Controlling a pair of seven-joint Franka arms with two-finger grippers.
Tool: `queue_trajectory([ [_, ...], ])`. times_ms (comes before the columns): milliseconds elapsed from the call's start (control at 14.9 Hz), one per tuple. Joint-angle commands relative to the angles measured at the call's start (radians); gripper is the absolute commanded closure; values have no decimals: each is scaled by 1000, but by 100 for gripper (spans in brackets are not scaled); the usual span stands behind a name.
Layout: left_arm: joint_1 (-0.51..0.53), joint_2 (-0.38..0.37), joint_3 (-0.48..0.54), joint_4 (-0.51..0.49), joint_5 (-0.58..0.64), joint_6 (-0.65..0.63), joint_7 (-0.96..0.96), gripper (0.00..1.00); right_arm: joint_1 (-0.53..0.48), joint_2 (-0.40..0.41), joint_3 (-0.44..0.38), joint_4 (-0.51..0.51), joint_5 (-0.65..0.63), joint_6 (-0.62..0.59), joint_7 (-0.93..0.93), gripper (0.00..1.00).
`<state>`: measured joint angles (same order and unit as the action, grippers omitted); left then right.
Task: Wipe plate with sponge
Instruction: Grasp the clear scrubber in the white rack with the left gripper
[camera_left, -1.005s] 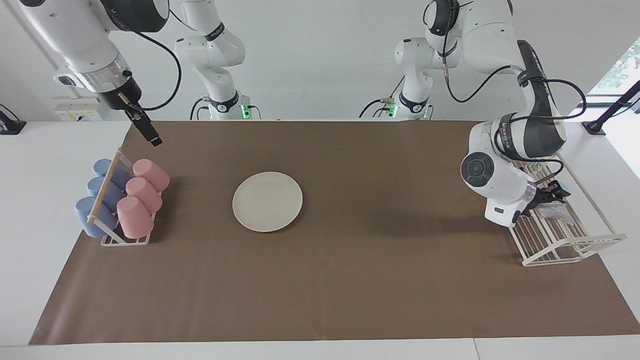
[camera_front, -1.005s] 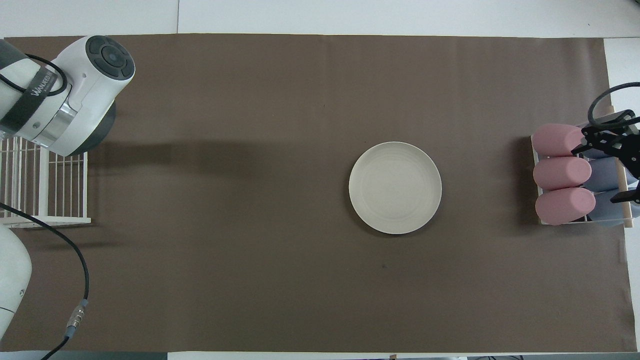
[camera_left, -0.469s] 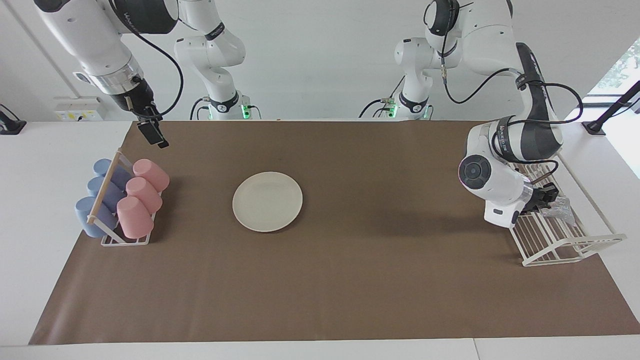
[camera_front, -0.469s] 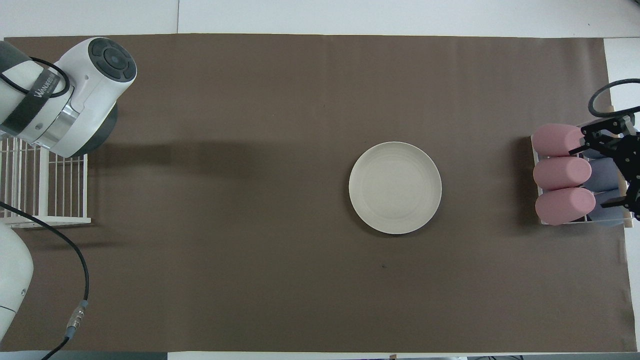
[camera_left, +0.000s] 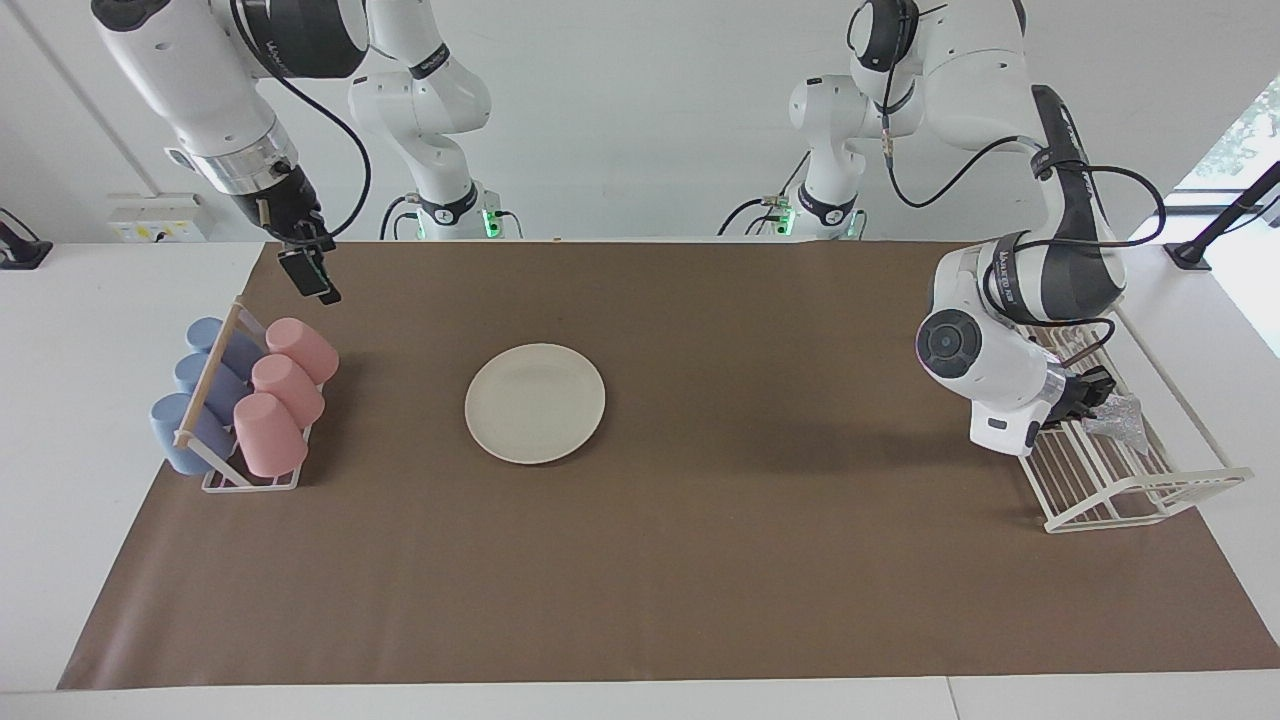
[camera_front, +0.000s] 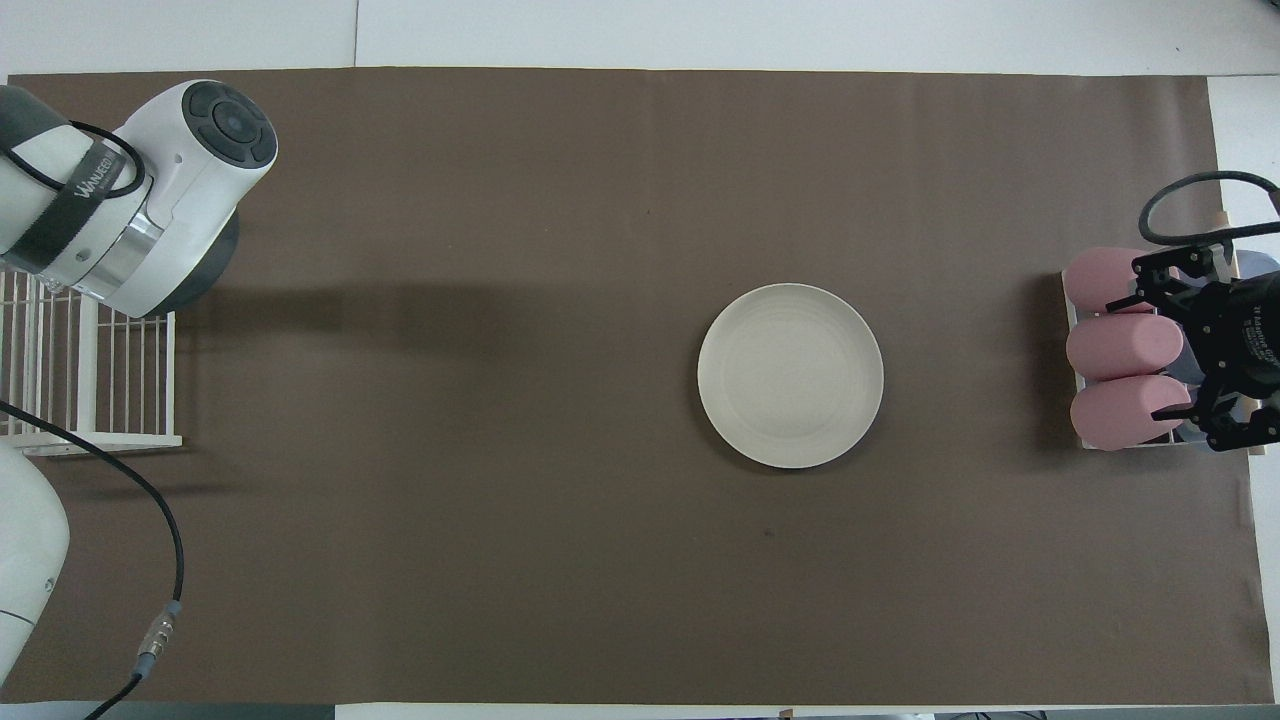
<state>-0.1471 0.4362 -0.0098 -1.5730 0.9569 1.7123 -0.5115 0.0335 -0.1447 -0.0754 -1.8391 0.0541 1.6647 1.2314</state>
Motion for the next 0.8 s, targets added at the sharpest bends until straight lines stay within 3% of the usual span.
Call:
queue_trajectory([
  [0,0,-8,1,40,14,-20,2,100,-9,-32,6,-38,15,20,19,0],
  [134,-2,-31,-2,74,-7,-52,95,100,-7,-41,6,-54,16,17,19,0],
  [402,-2,-68,-1,207,-275,-196,217,100,2,-50,8,-68,16,20,48,0],
  [603,-5,-73,-1,284,-479,-289,217,100,3,-49,22,-66,7,3,232,0],
  [737,4,-141,11,287,-677,-301,215,100,3,-49,57,-66,6,6,227,0],
])
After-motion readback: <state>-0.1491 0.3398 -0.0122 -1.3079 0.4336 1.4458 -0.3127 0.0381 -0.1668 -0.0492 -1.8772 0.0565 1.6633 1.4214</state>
